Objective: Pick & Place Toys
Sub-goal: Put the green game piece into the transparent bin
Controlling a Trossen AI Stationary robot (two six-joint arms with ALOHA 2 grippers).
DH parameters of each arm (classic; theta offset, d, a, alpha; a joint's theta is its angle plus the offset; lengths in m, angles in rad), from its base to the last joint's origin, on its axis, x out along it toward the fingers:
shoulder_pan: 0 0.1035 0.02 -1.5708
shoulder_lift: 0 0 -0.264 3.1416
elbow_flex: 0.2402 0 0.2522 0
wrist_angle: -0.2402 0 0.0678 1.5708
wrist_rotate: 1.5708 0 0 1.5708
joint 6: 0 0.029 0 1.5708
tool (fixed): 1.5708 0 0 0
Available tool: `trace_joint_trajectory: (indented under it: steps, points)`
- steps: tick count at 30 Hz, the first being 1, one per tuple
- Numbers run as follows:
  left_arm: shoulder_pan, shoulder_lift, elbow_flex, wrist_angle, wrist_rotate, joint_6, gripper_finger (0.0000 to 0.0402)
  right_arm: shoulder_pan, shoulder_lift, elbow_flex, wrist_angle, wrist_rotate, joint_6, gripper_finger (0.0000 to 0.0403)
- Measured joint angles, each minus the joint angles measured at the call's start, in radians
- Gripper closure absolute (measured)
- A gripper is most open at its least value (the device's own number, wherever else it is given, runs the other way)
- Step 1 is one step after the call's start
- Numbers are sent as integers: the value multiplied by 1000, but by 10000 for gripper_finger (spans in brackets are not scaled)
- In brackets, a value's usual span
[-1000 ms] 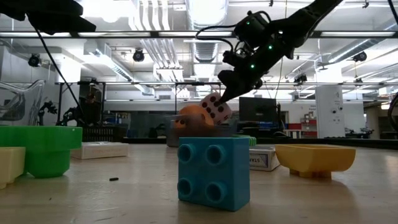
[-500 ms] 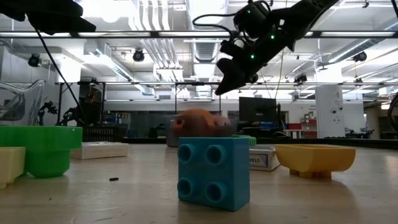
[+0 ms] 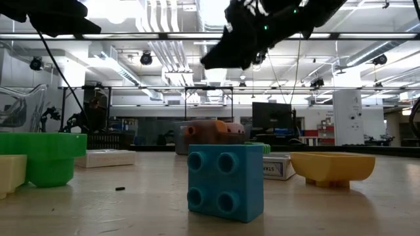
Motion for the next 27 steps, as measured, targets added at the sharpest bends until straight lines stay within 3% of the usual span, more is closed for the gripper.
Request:
trace_joint_trajectory:
  steps: [7,13,19,22,27]
  points:
    - [0,2,-50,77,21,1,28,185,51,-35,204,7,-1,154]
    - [0,2,-91,146,29,4,28,326,112,-12,215,128,-4,153]
    - [1,2,-93,162,44,16,28,388,160,16,182,165,-5,153]
    - [-3,3,-105,261,115,127,30,410,178,16,210,162,-9,153]
    - [-6,3,-174,651,366,441,51,448,206,15,283,153,-28,153]
